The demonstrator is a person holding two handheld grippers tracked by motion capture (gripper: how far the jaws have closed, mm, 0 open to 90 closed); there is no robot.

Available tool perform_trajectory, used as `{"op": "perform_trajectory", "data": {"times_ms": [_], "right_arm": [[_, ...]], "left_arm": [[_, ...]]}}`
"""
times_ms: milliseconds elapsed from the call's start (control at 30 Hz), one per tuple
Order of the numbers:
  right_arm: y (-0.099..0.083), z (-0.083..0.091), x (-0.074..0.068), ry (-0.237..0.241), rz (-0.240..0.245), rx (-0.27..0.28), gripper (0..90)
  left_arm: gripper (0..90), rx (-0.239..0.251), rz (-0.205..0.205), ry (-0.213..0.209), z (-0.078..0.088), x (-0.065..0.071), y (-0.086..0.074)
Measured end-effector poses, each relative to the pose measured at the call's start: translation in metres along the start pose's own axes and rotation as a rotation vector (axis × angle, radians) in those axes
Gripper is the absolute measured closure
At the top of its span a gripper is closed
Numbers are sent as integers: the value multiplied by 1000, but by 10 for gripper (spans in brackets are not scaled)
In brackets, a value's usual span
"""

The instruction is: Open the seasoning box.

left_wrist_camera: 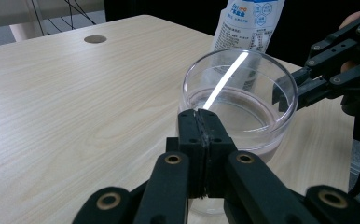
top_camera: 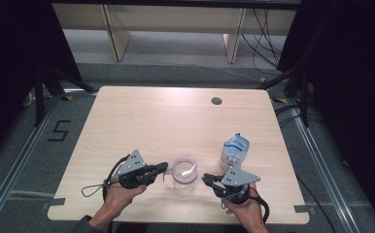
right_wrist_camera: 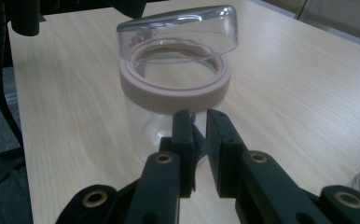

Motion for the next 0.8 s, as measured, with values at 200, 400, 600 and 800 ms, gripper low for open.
{"op": "perform_trajectory", "data": {"times_ms": [200,400,600,800], "right_arm": [[8,-2,-2,0,11,19,850],[13,-7,-4,19,29,27,893],[17,-12,-4,16,31,41,900],[19,-13,-5,28,22,37,900]], "left_arm": [[883,-2,-6,-2,0,0,0],[882,-1,-3,-3,0,0,0],[883,-2,-11,-7,0,0,0],[882,0,-3,-4,0,0,0]]}}
Point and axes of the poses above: each handheld gripper's, and its own axes: z roughly backward along the jaws, y roughly out of its top, x roughly to its right, the point moved 10 cm from there along -z, roughly forward along the jaws, and after that the axes turned 8 degrees about x, right-handed, at the moved point
